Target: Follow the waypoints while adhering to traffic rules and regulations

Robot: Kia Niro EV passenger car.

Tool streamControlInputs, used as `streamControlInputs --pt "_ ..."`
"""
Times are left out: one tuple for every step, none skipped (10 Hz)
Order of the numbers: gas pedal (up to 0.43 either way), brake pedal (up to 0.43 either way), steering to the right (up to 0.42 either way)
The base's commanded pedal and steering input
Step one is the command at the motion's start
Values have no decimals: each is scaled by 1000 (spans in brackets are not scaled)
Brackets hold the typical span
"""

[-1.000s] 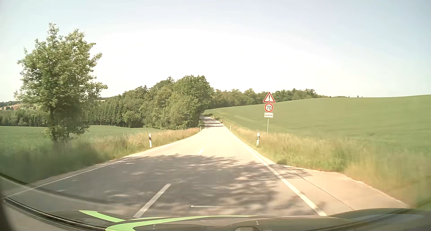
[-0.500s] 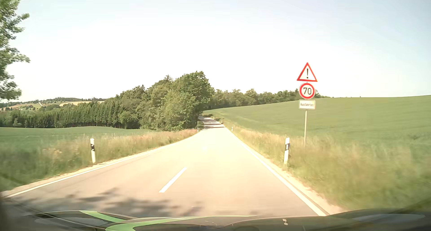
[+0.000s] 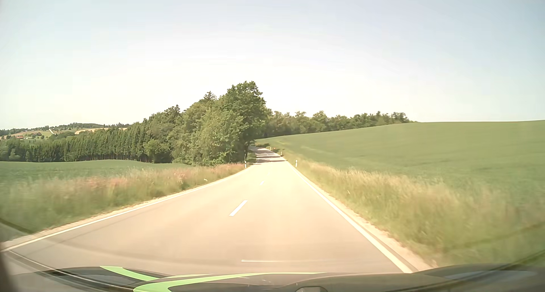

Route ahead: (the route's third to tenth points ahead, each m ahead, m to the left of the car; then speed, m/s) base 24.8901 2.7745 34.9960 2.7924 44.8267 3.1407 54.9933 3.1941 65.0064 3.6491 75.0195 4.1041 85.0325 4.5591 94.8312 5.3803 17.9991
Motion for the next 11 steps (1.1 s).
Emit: streamControlInputs --pt "0 0 1" --pt "0 0 1" --pt "0 0 1" --pt "0 0 0" --pt "0 0 0" --pt "0 0 0" --pt "0 0 0" --pt "0 0 -1" --pt "0 0 -2" --pt "0 0 -2" --pt "0 0 -2"
